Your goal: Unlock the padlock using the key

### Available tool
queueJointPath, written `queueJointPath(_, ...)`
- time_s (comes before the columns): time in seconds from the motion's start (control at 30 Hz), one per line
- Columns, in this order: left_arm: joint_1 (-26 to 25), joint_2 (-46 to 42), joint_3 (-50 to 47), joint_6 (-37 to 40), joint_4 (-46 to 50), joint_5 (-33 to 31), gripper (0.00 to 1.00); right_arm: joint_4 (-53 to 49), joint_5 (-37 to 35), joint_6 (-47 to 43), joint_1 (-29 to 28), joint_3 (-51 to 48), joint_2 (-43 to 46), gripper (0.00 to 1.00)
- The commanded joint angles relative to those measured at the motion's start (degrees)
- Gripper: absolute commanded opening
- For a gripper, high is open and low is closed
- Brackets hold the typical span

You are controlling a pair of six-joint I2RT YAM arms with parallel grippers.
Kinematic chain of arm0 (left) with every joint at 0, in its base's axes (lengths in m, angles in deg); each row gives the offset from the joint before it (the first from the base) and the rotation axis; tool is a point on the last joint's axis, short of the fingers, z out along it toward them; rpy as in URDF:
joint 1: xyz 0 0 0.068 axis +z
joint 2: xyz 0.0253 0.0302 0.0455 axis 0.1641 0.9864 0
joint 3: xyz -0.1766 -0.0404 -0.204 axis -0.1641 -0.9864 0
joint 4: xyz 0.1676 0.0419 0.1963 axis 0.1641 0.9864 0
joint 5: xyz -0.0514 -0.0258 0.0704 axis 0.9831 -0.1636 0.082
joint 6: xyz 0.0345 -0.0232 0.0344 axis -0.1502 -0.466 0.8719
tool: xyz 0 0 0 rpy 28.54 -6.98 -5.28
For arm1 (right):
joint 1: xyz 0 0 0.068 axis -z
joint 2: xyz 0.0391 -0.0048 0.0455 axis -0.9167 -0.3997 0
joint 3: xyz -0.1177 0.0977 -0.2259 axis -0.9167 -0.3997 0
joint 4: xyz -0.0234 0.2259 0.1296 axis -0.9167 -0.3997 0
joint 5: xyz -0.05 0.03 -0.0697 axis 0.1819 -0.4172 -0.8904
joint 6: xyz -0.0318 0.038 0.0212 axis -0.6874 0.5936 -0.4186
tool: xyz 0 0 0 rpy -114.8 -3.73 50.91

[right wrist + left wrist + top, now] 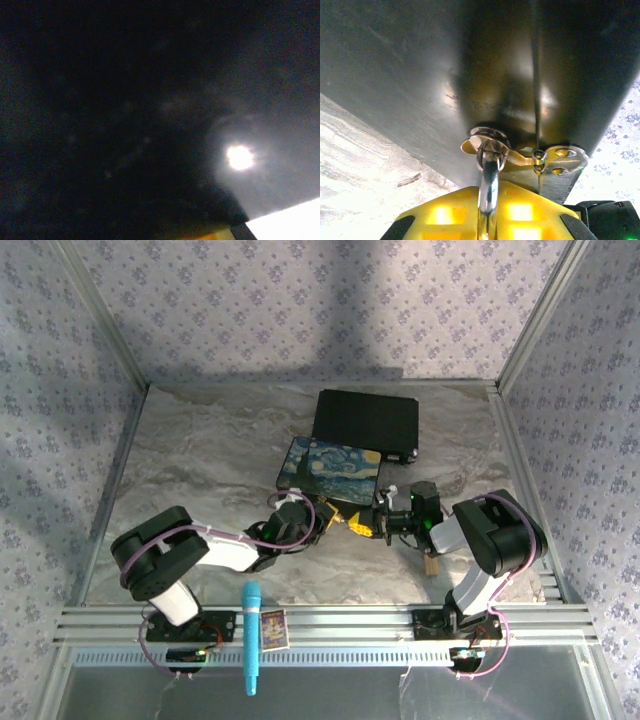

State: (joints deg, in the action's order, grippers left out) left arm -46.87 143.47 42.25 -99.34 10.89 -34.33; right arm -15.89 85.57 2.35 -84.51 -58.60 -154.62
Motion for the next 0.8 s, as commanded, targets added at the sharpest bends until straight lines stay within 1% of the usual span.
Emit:
queueJointPath(0.0, -1.7, -0.2, 3.2, -0.8, -7.1, 5.4, 0.0, -0.8, -2.2, -1.4, 0.4, 0.3, 0.3, 0.0)
queueJointPath(0.17, -2.5, 0.4, 4.1, -0.7, -6.9, 5.7, 0.0, -1.0, -3.4, -0.9, 0.2, 0.4, 1.4, 0.0)
queueJointPath(0.27, -3.5, 0.5, 4.7, -0.6, -6.7, 5.5, 0.0, -0.8, -5.3, 0.4, -0.2, 1.0, 2.5, 0.0)
queueJointPath(0.4, -4.1, 0.9, 5.0, -1.1, -6.9, 5.4, 0.0, 0.2, -8.7, 2.5, -1.8, 1.8, 3.8, 0.0)
queueJointPath(0.57, -5.0, 2.2, 6.0, -1.7, -7.8, 5.8, 0.0, 2.0, -14.7, 5.0, -4.2, 2.0, 5.3, 0.0)
queueJointPath(0.7, -5.2, 2.9, 6.1, -2.4, -8.5, 5.6, 0.0, -0.1, -16.7, 4.4, -5.5, 2.3, 7.6, 0.0)
queueJointPath(0.77, -5.2, 2.7, 5.7, -2.6, -7.3, 5.0, 0.0, -3.5, -17.0, 2.2, -5.3, 2.2, 9.3, 0.0)
